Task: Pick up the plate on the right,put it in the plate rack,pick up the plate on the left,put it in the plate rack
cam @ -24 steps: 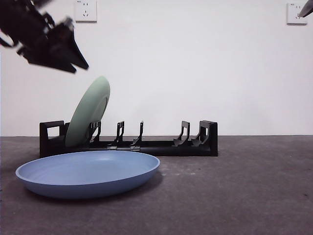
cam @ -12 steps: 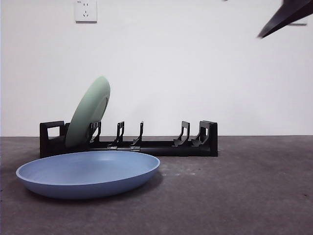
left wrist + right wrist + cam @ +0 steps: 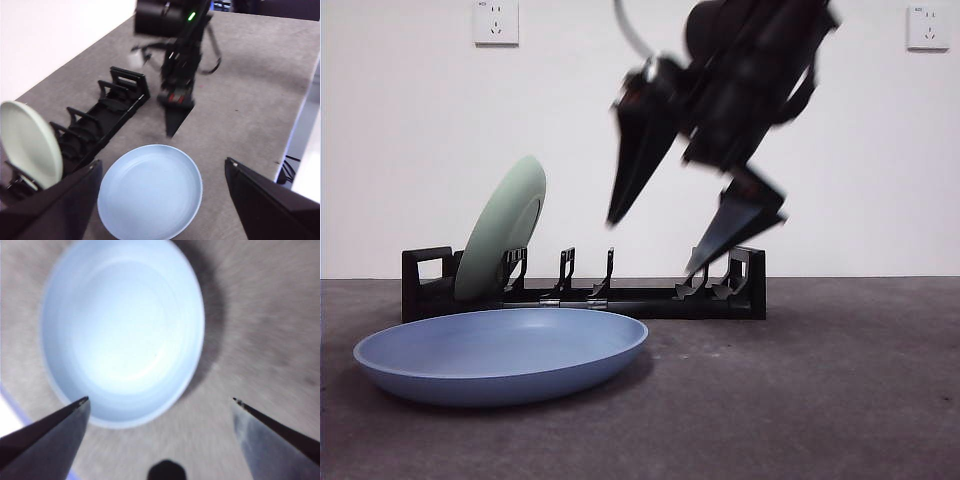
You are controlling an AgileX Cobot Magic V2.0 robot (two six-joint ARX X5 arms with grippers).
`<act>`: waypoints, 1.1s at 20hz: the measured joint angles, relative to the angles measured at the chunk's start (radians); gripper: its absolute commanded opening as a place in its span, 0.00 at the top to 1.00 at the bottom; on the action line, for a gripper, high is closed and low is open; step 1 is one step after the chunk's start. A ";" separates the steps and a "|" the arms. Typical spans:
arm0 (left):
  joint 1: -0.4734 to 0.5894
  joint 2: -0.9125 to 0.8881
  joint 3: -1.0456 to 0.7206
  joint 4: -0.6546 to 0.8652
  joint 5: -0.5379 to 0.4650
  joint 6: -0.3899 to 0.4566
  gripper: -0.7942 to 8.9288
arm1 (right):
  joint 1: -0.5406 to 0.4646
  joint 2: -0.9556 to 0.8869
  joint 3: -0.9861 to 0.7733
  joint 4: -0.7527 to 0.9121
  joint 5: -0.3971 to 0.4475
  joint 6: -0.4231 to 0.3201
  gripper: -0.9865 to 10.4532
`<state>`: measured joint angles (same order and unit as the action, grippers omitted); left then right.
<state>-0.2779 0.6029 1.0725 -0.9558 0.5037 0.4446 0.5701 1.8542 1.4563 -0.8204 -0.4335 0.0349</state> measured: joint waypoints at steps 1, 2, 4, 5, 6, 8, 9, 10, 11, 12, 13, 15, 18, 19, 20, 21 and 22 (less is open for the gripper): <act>-0.013 0.002 0.000 -0.002 -0.003 0.001 0.49 | 0.010 0.026 0.000 0.014 0.006 0.004 0.50; -0.026 0.006 0.000 -0.002 -0.008 0.005 0.49 | 0.018 0.044 0.000 0.024 0.016 0.007 0.50; -0.048 0.016 0.000 -0.008 -0.013 0.017 0.49 | 0.029 0.068 0.000 0.041 0.029 0.011 0.50; -0.065 0.022 0.000 -0.016 -0.023 0.026 0.49 | 0.032 0.081 0.000 0.048 0.034 0.015 0.50; -0.078 0.027 0.000 -0.021 -0.035 0.033 0.49 | 0.034 0.090 0.000 0.053 0.037 0.019 0.50; -0.111 0.042 0.000 -0.027 -0.073 0.047 0.49 | 0.038 0.105 0.000 0.065 0.041 0.027 0.50; -0.129 0.050 0.000 -0.031 -0.095 0.055 0.49 | 0.040 0.111 0.000 0.071 0.041 0.031 0.51; -0.146 0.058 0.000 -0.036 -0.114 0.063 0.49 | 0.042 0.116 0.000 0.079 0.043 0.034 0.51; -0.165 0.069 0.000 -0.043 -0.139 0.073 0.49 | 0.042 0.120 0.000 0.088 0.044 0.040 0.51; -0.185 0.080 0.000 -0.051 -0.167 0.082 0.49 | 0.042 0.124 0.000 0.095 0.045 0.048 0.51; -0.204 0.092 0.000 -0.054 -0.192 0.089 0.49 | 0.042 0.125 0.000 0.100 0.045 0.053 0.54; -0.247 0.119 0.000 -0.055 -0.247 0.106 0.49 | 0.045 0.126 0.000 0.112 0.046 0.059 0.62; -0.307 0.158 0.000 -0.055 -0.304 0.124 0.49 | 0.050 0.131 0.000 0.127 0.049 0.063 0.65; -0.325 0.172 0.000 -0.055 -0.320 0.126 0.49 | 0.052 0.135 0.000 0.133 0.052 0.065 0.65; -0.348 0.191 0.000 -0.055 -0.340 0.131 0.49 | 0.054 0.143 0.000 0.137 0.053 0.069 0.65; -0.364 0.205 0.000 -0.055 -0.355 0.134 0.49 | 0.055 0.149 0.000 0.138 0.053 0.075 0.65; -0.379 0.217 0.000 -0.056 -0.370 0.140 0.49 | 0.057 0.155 0.000 0.138 0.056 0.079 0.65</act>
<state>-0.6571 0.8204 1.0725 -1.0122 0.1333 0.5846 0.6273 2.0090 1.4563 -0.6827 -0.3775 0.1135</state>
